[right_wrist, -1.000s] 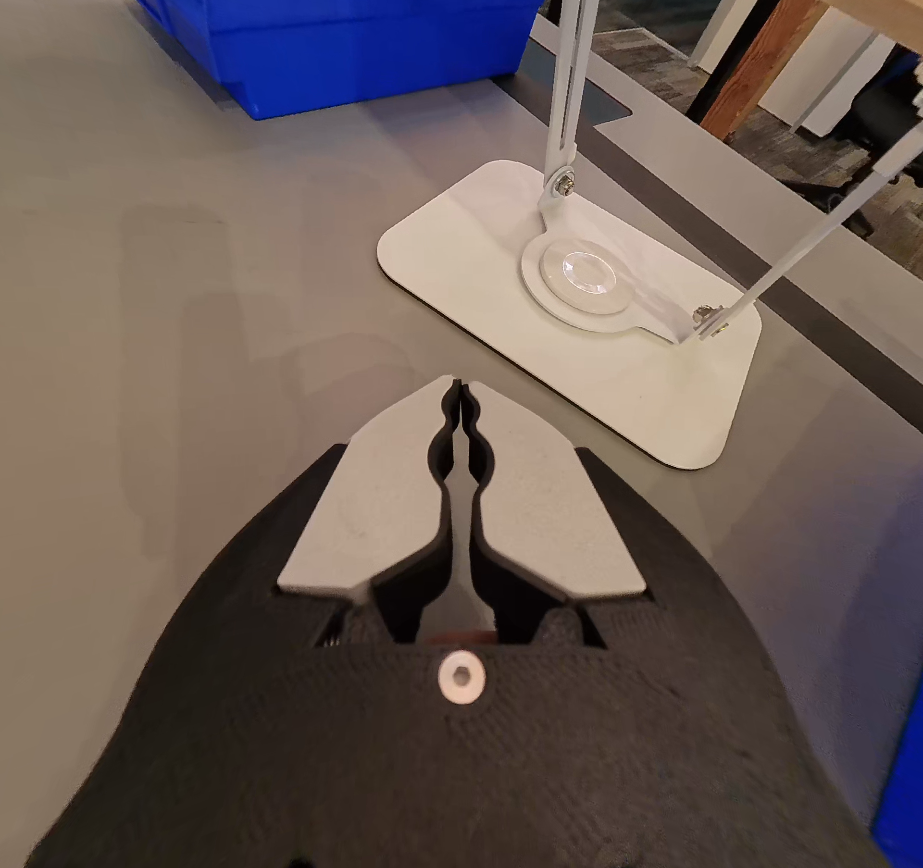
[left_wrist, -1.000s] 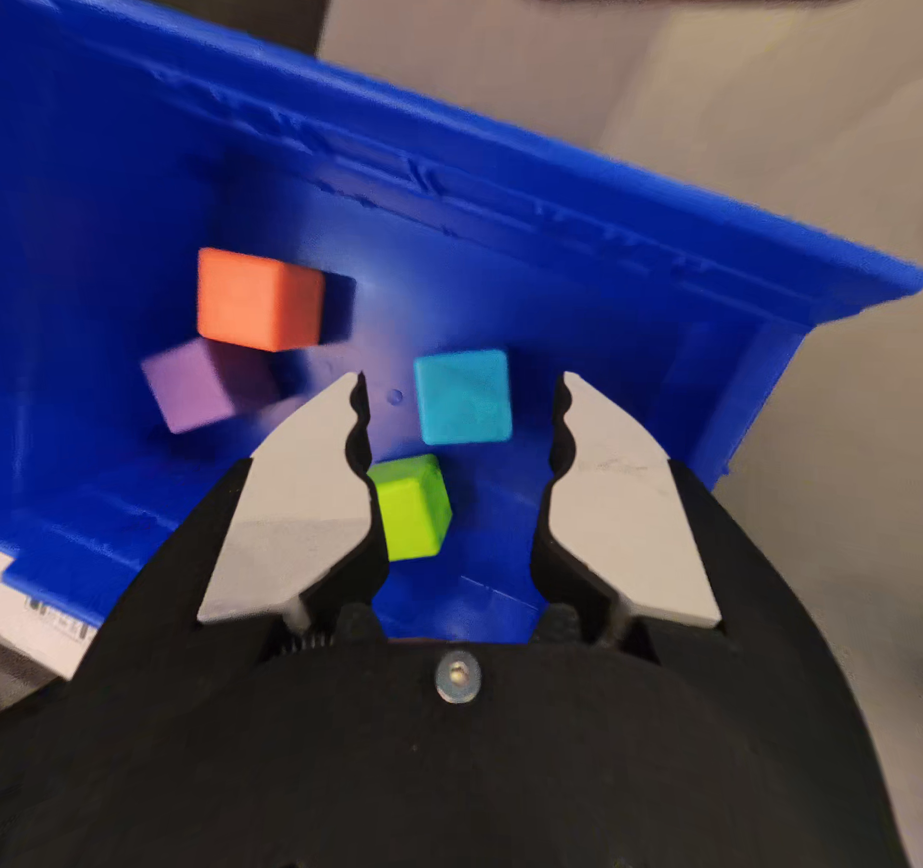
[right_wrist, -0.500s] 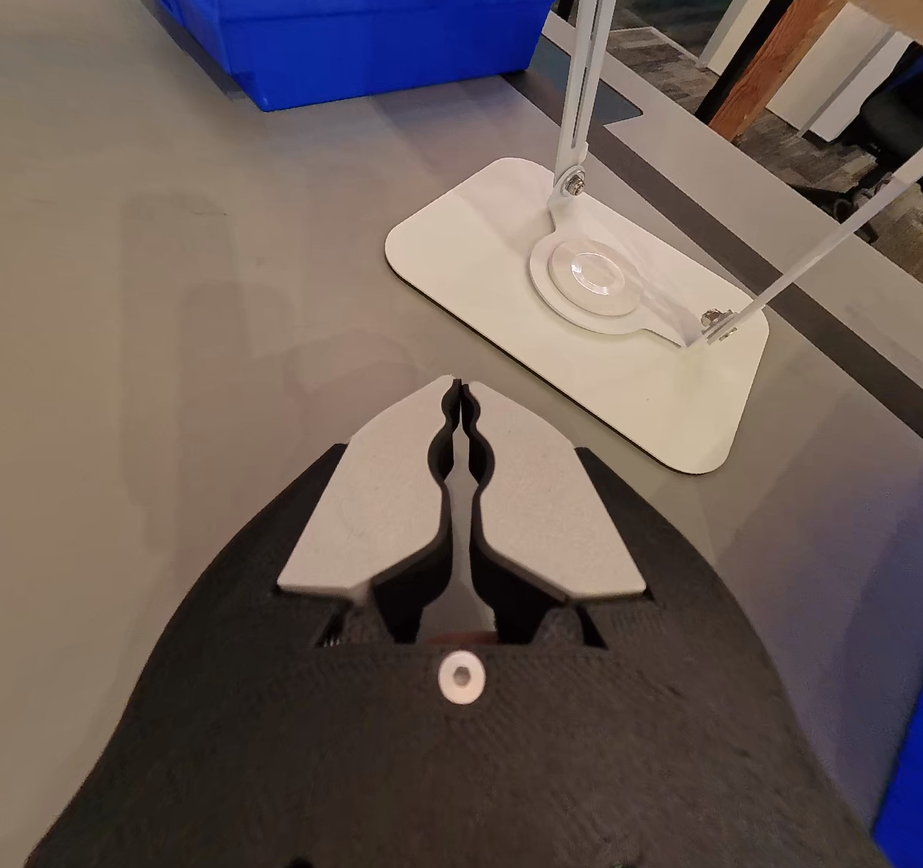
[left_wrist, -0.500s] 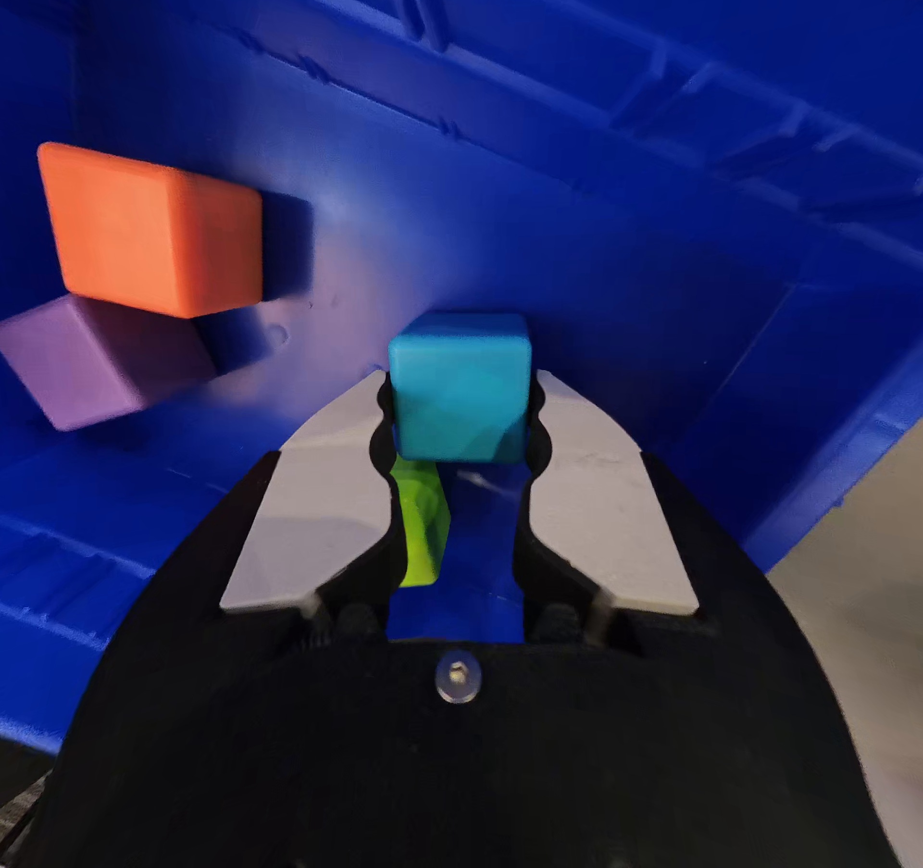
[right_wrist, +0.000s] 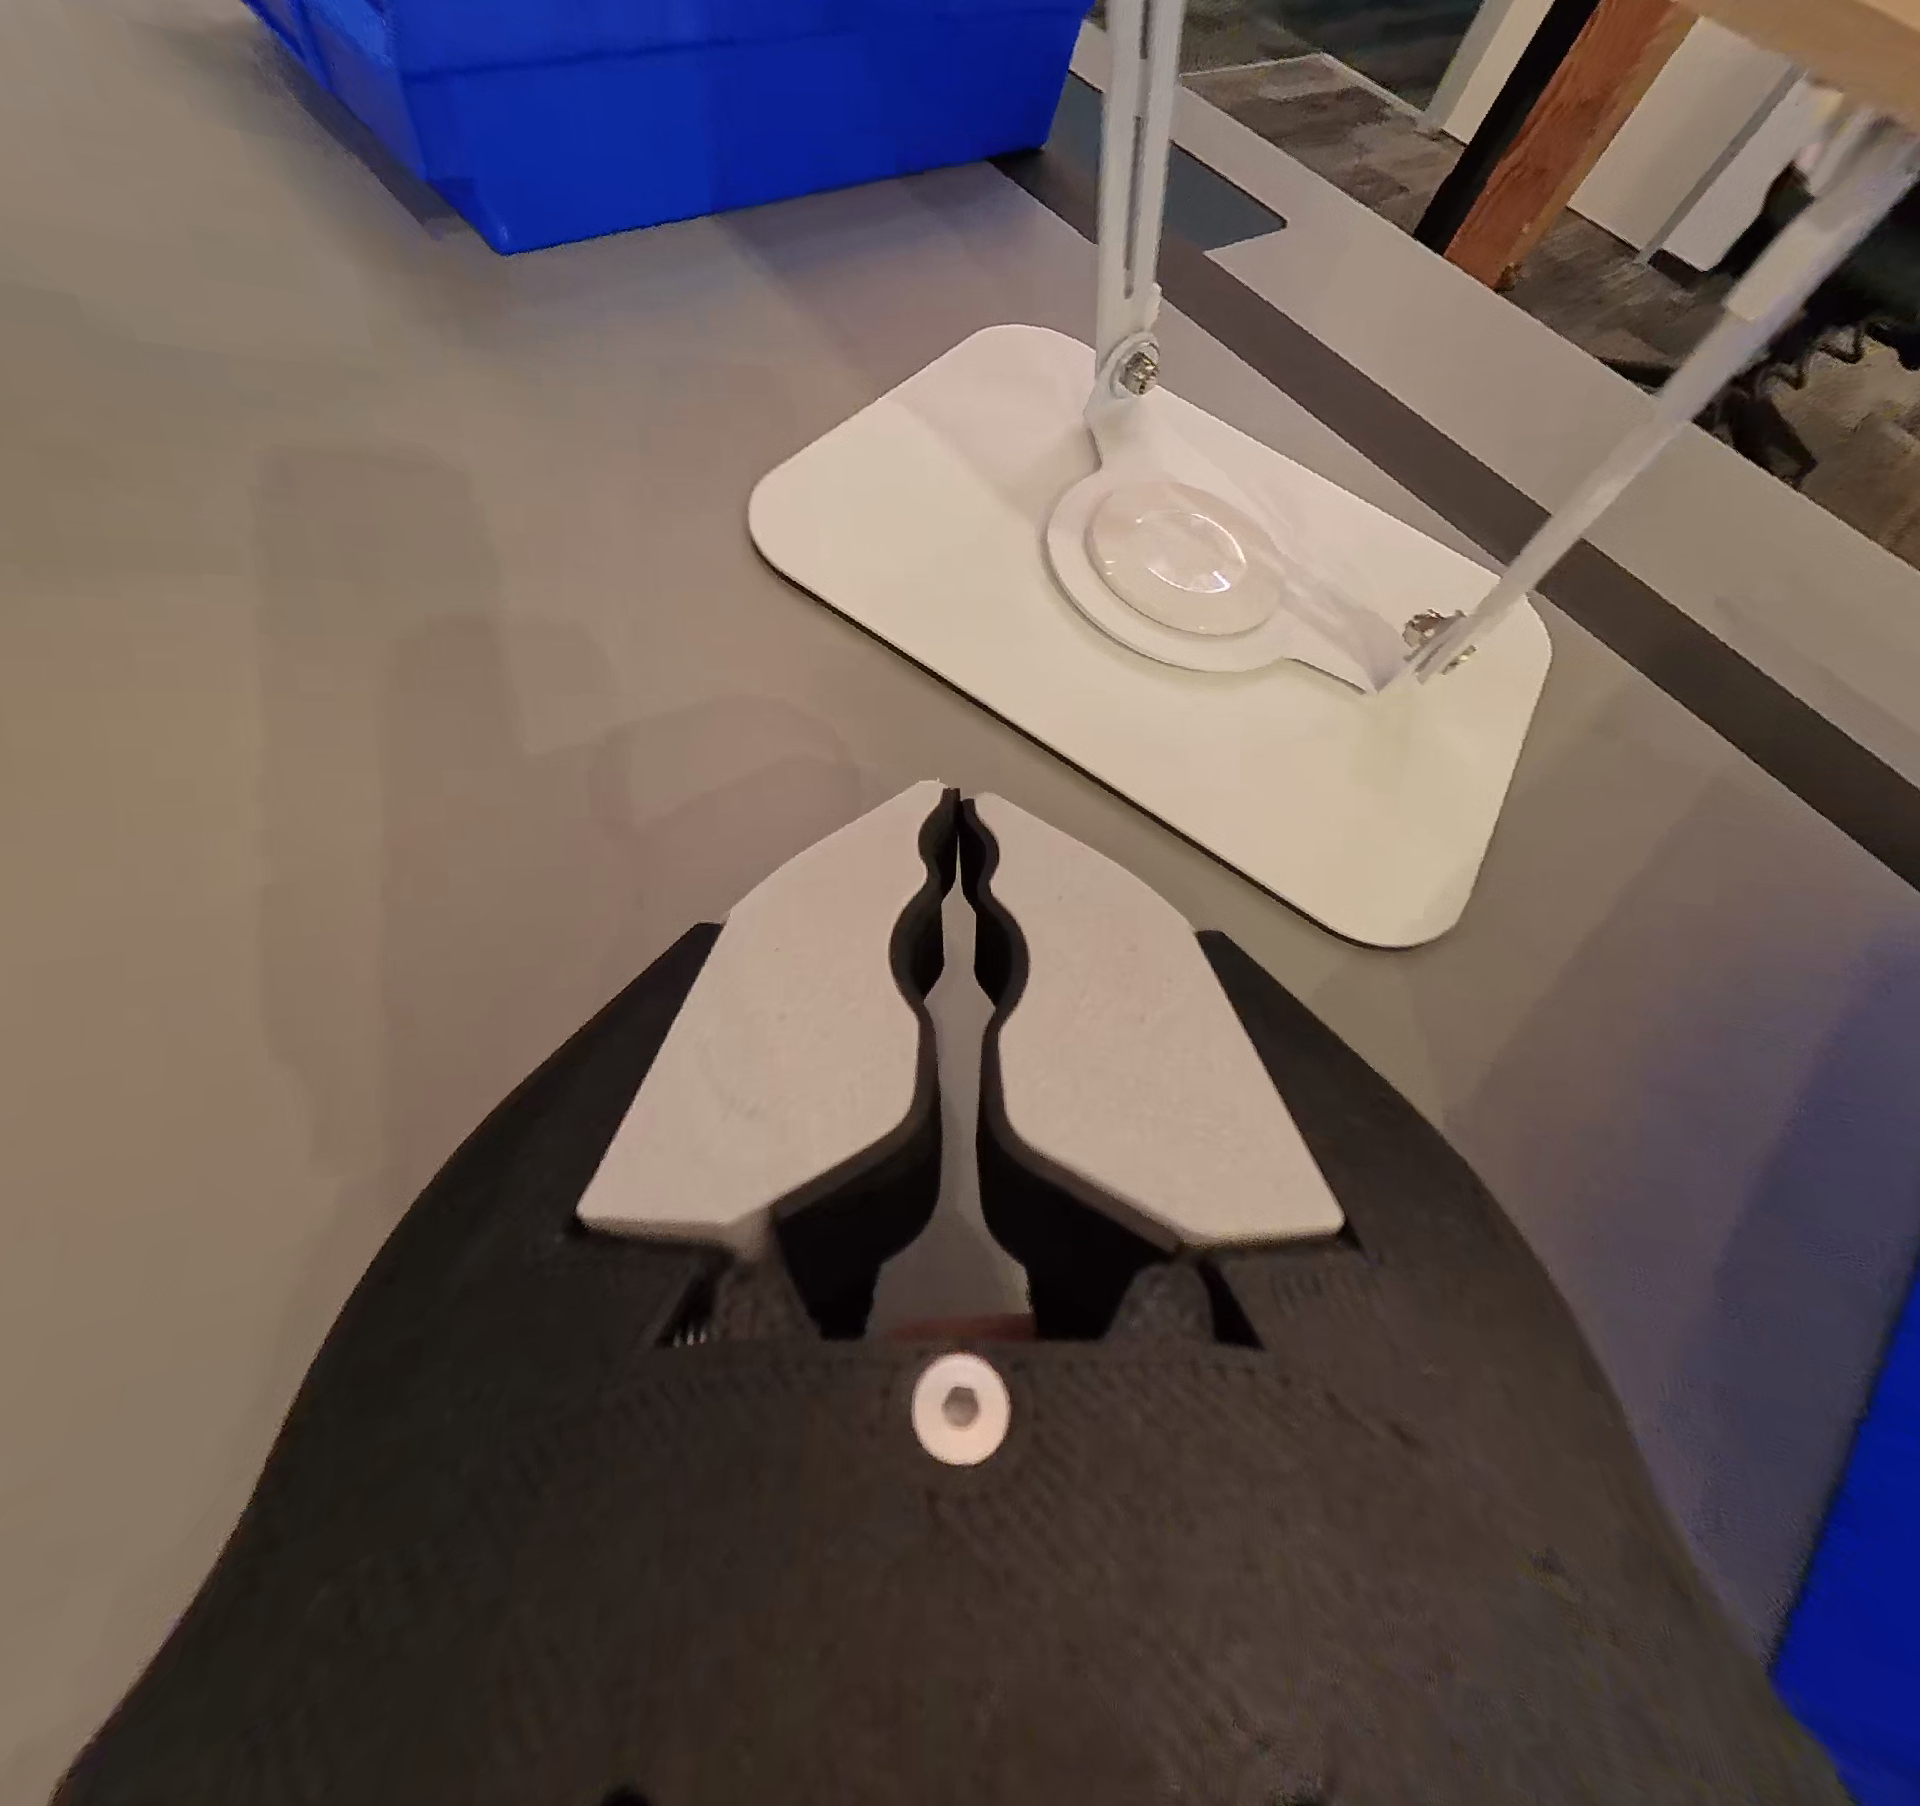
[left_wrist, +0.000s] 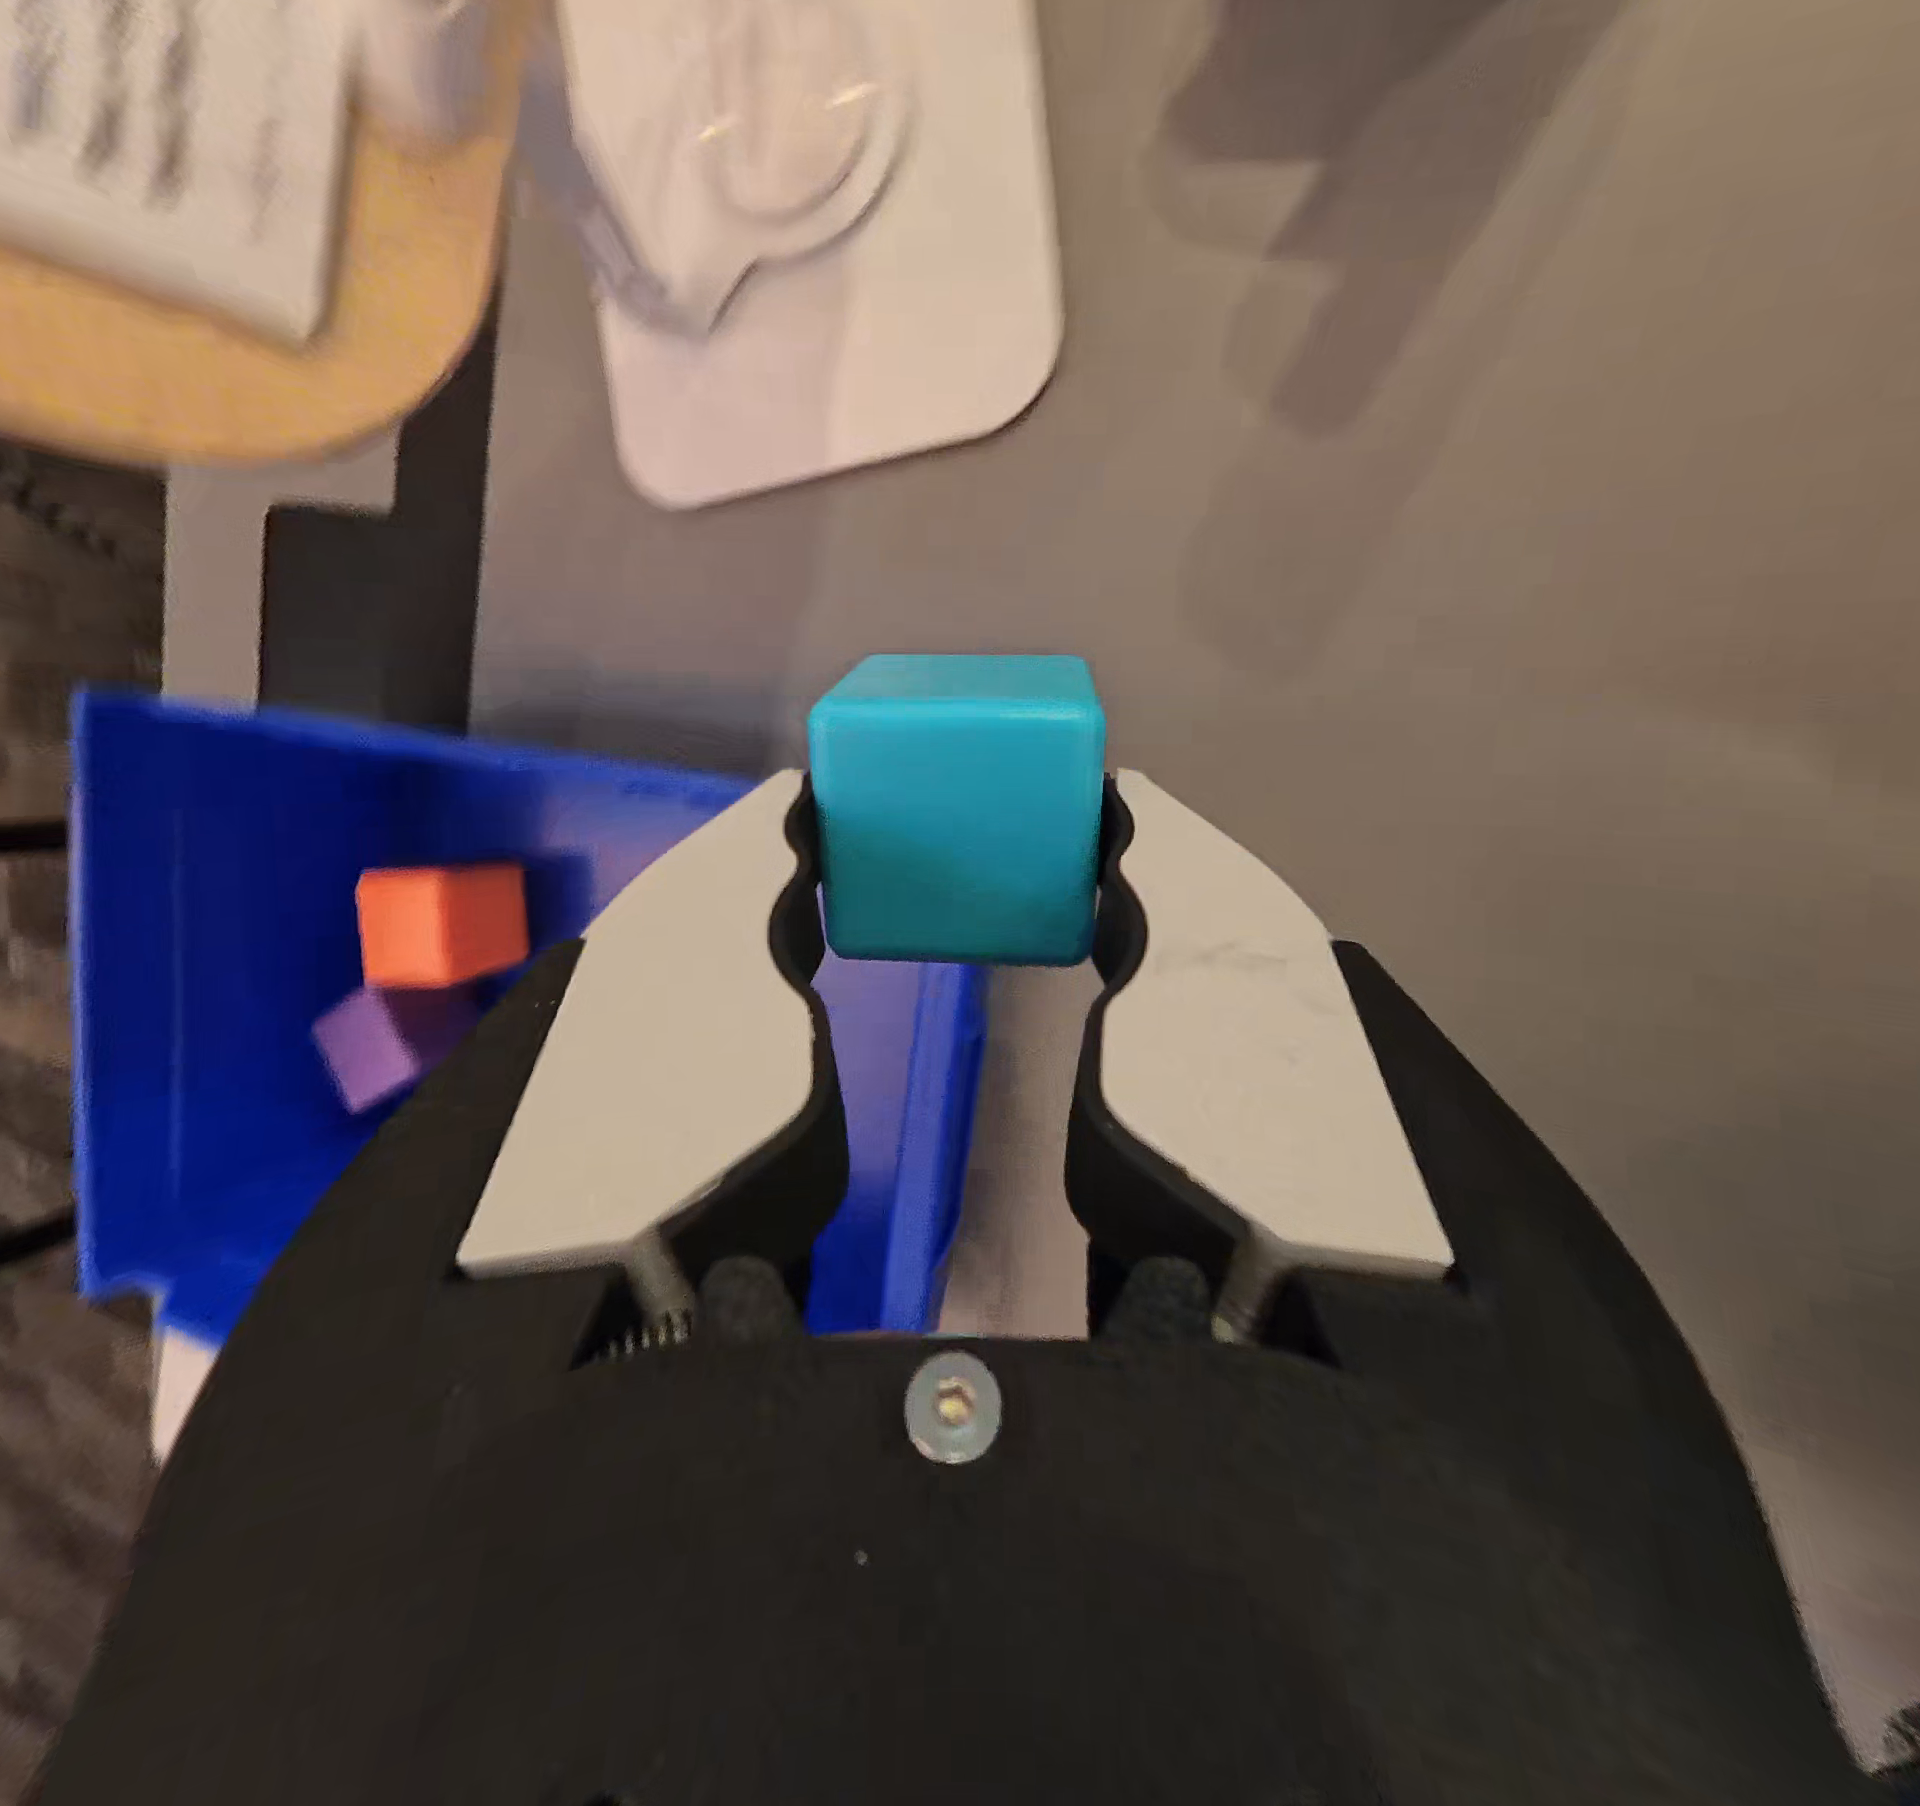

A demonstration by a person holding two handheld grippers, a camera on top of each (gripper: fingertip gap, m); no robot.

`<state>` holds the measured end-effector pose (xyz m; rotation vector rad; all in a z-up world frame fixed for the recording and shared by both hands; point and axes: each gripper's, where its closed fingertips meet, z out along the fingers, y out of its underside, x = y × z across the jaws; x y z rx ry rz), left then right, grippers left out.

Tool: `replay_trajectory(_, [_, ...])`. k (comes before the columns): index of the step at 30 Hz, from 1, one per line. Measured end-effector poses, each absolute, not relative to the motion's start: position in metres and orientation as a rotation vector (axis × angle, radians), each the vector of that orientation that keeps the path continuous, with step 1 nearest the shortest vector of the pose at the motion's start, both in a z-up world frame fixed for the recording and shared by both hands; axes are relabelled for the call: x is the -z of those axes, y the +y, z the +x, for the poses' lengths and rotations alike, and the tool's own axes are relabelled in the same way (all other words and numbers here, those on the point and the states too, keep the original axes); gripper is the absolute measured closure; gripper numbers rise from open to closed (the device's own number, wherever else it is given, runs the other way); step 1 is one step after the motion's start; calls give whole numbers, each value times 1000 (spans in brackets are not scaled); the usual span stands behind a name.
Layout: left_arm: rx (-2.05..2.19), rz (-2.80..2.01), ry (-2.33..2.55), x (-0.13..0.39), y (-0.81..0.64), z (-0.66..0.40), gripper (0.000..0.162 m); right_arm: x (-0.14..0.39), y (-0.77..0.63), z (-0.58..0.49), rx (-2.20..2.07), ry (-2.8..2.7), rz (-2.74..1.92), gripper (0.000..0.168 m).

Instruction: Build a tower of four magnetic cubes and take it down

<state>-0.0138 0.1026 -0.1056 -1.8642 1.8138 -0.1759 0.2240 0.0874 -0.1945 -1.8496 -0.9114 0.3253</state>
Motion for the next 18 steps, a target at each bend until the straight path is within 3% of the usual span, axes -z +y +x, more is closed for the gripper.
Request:
replay_trajectory(1, [196,-1832,1857,110,90,3,112,194,89,228,-321,-900,-1854,168])
replay_trajectory(9, [303,-1748,1973,169,40,136,112,193,102,253,-304,-824,-1882,168])
replay_trajectory(18, [358,-1712,2171,209,14,190,113,195,102,255,-306,-832,-1891,168])
